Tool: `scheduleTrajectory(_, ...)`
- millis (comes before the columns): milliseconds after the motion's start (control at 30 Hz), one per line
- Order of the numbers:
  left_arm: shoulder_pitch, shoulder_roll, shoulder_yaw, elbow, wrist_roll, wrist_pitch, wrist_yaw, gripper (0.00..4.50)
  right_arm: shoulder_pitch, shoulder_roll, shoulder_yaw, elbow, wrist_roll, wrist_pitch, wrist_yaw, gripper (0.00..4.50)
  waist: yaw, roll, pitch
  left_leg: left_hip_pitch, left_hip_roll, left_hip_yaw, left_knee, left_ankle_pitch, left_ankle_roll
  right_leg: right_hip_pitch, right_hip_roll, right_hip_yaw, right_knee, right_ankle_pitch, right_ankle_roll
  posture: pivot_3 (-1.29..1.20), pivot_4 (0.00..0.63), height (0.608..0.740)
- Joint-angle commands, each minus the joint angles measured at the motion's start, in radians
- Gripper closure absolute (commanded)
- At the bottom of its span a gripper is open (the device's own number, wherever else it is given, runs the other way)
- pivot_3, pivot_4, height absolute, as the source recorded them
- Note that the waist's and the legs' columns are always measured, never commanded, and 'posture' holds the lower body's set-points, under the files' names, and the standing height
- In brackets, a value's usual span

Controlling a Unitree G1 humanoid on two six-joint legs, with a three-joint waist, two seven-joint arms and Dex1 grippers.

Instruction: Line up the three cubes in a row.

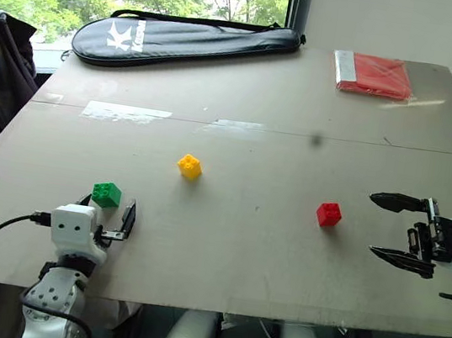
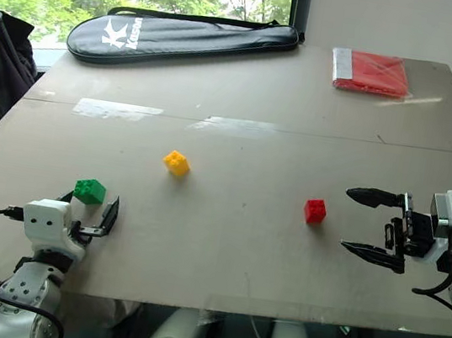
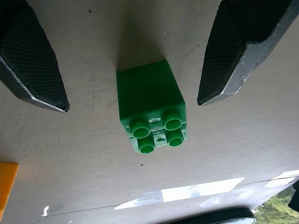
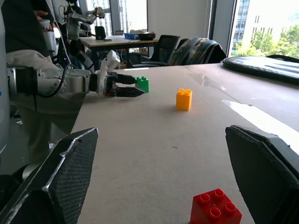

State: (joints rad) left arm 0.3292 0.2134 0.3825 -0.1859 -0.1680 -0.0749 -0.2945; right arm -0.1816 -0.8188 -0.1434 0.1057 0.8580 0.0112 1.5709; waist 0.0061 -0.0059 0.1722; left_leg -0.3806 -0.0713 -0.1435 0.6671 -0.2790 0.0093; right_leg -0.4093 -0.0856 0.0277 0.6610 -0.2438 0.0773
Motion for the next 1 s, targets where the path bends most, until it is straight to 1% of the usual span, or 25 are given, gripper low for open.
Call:
scheduleTrajectory(33, 0.007, 0.007, 0.012, -0.031, -0.032, 0.054, 0.020, 0.00, 0.001, 0.001, -0.048, -0.038, -0.006, 0.018, 0.035, 0.02, 0.001, 0.001, 0.000, 0.000, 0.000, 0.000, 0.000, 0.000, 0.000, 0.000, 0.000, 0.000, 0.000, 0.000, 0.000, 0.00, 0.150, 0.732)
scheduleTrajectory(100, 0.008, 0.004, 0.017, -0.037, -0.060, 0.086, 0.021, 0.52, -0.002, 0.006, -0.055, -0.036, -0.012, 0.022, 0.034, 0.00, 0.003, 0.001, 0.000, 0.000, 0.000, 0.000, 0.000, 0.000, 0.000, 0.000, 0.000, 0.000, 0.000, 0.000, 0.000, 0.00, 0.150, 0.732)
scheduleTrajectory(133, 0.008, 0.007, 0.019, -0.039, -0.065, 0.103, 0.023, 0.70, -0.005, 0.009, -0.057, -0.032, -0.016, 0.022, 0.035, 0.00, 0.003, 0.001, 0.000, 0.000, 0.000, 0.000, 0.000, 0.000, 0.000, 0.000, 0.000, 0.000, 0.000, 0.000, 0.000, 0.00, 0.150, 0.732)
scheduleTrajectory(200, 0.001, 0.011, 0.022, -0.039, -0.074, 0.128, 0.032, 1.52, -0.012, 0.014, -0.061, -0.022, -0.023, 0.023, 0.039, 0.00, 0.003, 0.002, -0.001, 0.000, 0.000, 0.000, 0.000, 0.000, 0.000, 0.000, 0.000, 0.000, 0.000, 0.000, 0.000, 0.00, 0.150, 0.732)
scheduleTrajectory(267, -0.010, 0.016, 0.027, -0.037, -0.082, 0.144, 0.040, 2.48, -0.016, 0.020, -0.063, -0.016, -0.031, 0.023, 0.042, 0.00, 0.004, 0.002, -0.001, 0.000, 0.000, 0.000, 0.000, 0.000, 0.000, 0.000, 0.000, 0.000, 0.000, 0.000, 0.000, 0.00, 0.150, 0.732)
scheduleTrajectory(300, -0.013, 0.019, 0.029, -0.036, -0.086, 0.149, 0.041, 3.03, -0.017, 0.023, -0.064, -0.015, -0.034, 0.024, 0.043, 0.00, 0.005, 0.002, -0.001, 0.000, 0.000, 0.000, 0.000, 0.000, 0.000, 0.000, 0.000, 0.000, 0.000, 0.000, 0.000, 0.00, 0.150, 0.732)
scheduleTrajectory(333, -0.019, 0.022, 0.033, -0.033, -0.094, 0.155, 0.039, 3.22, -0.017, 0.027, -0.066, -0.014, -0.038, 0.021, 0.041, 0.00, 0.005, 0.003, -0.002, 0.000, 0.000, 0.000, 0.000, 0.000, 0.000, 0.000, 0.000, 0.000, 0.000, 0.000, 0.000, 0.00, 0.150, 0.732)
scheduleTrajectory(433, -0.035, 0.041, 0.033, -0.024, -0.132, 0.158, -0.002, 3.22, -0.015, 0.037, -0.070, -0.013, -0.047, 0.016, 0.038, 0.00, 0.006, 0.003, -0.002, 0.000, 0.000, 0.000, 0.000, 0.000, 0.000, 0.000, 0.000, 0.000, 0.000, 0.000, 0.000, 0.00, 0.150, 0.732)
scheduleTrajectory(567, -0.050, 0.122, 0.022, -0.032, -0.178, 0.144, -0.118, 3.22, -0.005, 0.046, -0.081, -0.015, -0.054, 0.015, 0.037, 0.00, 0.007, 0.003, -0.002, 0.000, 0.000, 0.000, 0.000, 0.000, 0.000, 0.000, 0.000, 0.000, 0.000, 0.000, 0.000, 0.00, 0.150, 0.732)
scheduleTrajectory(633, -0.056, 0.193, 0.011, -0.072, -0.245, 0.122, -0.264, 3.22, 0.000, 0.047, -0.088, -0.015, -0.056, 0.014, 0.036, 0.00, 0.006, 0.003, -0.001, 0.000, 0.000, 0.000, 0.000, 0.000, 0.000, 0.000, 0.000, 0.000, 0.000, 0.000, 0.000, 0.00, 0.150, 0.732)
scheduleTrajectory(700, -0.082, 0.269, 0.004, -0.095, -0.323, 0.136, -0.402, 3.22, 0.003, 0.047, -0.097, -0.017, -0.057, 0.017, 0.033, 0.00, 0.007, 0.003, -0.001, -0.001, 0.000, 0.000, 0.000, 0.000, 0.000, 0.000, 0.000, -0.001, 0.000, 0.000, 0.000, 0.00, 0.150, 0.732)
scheduleTrajectory(767, -0.145, 0.341, -0.029, -0.090, -0.394, 0.182, -0.532, 3.22, 0.012, 0.048, -0.109, -0.025, -0.049, 0.030, 0.027, 0.00, 0.009, 0.003, -0.001, -0.001, 0.000, -0.001, 0.000, 0.000, 0.000, 0.000, 0.000, -0.001, 0.000, 0.000, -0.001, 0.00, 0.150, 0.732)
scheduleTrajectory(833, -0.219, 0.400, -0.086, -0.060, -0.409, 0.197, -0.643, 3.22, 0.031, 0.050, -0.121, -0.035, -0.046, 0.044, 0.013, 0.00, 0.010, 0.003, -0.001, -0.001, 0.000, -0.001, 0.000, 0.000, 0.000, 0.000, 0.000, -0.002, 0.000, 0.000, -0.001, 0.00, 0.150, 0.732)
scheduleTrajectory(867, -0.270, 0.426, -0.125, -0.039, -0.402, 0.199, -0.696, 3.22, 0.046, 0.050, -0.126, -0.037, -0.048, 0.044, 0.014, 0.00, 0.008, 0.003, -0.002, -0.001, 0.000, -0.001, 0.001, 0.000, 0.000, 0.000, 0.000, -0.002, 0.000, 0.001, -0.001, 0.00, 0.150, 0.732)
scheduleTrajectory(933, -0.421, 0.470, -0.247, 0.021, -0.356, 0.197, -0.826, 3.22, 0.079, 0.047, -0.143, -0.031, -0.059, 0.031, 0.019, 0.00, 0.010, 0.003, -0.002, -0.001, 0.000, 0.000, 0.001, 0.000, 0.000, 0.000, 0.000, -0.001, 0.000, 0.001, -0.001, 0.00, 0.150, 0.732)
scheduleTrajectory(1000, -0.580, 0.472, -0.367, 0.091, -0.307, 0.197, -0.925, 3.22, 0.094, 0.046, -0.161, -0.011, -0.070, 0.014, 0.023, 0.00, 0.008, 0.004, -0.002, -0.001, -0.001, -0.001, 0.001, 0.000, -0.001, 0.000, 0.001, -0.002, 0.000, 0.001, -0.001, 0.00, 0.150, 0.732)
